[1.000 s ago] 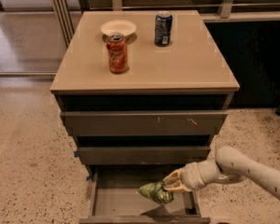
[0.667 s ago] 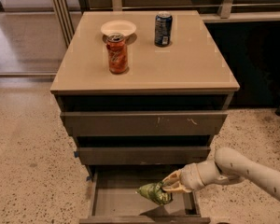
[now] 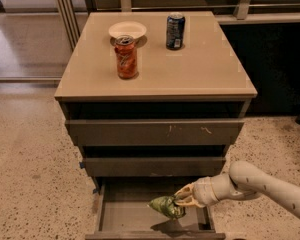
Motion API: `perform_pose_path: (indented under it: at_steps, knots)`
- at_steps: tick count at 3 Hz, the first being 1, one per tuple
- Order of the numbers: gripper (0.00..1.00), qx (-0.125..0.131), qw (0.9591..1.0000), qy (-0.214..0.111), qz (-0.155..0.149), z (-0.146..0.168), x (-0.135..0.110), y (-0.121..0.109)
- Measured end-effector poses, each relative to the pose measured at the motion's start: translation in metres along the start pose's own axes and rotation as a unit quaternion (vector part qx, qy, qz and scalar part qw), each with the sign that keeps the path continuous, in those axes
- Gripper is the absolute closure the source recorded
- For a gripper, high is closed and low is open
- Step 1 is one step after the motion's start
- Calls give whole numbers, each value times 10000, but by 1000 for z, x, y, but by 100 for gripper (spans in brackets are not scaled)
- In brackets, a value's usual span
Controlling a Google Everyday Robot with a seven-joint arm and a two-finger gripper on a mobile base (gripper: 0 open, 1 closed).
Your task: Place green jalapeno chip bag into bottom drawer
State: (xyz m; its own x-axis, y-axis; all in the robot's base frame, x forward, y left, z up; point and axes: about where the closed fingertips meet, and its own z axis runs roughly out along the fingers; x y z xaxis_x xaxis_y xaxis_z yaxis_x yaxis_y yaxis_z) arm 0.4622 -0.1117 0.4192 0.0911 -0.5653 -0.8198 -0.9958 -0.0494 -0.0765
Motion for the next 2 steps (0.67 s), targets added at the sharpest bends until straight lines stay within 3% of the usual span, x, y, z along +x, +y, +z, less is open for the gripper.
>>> perform_pose_path:
  at_steps: [1,2]
  knots:
    - [100,521,9965,532,-369,25,69,-16]
    - [100,955,9888,1092,-363,54,141,-42]
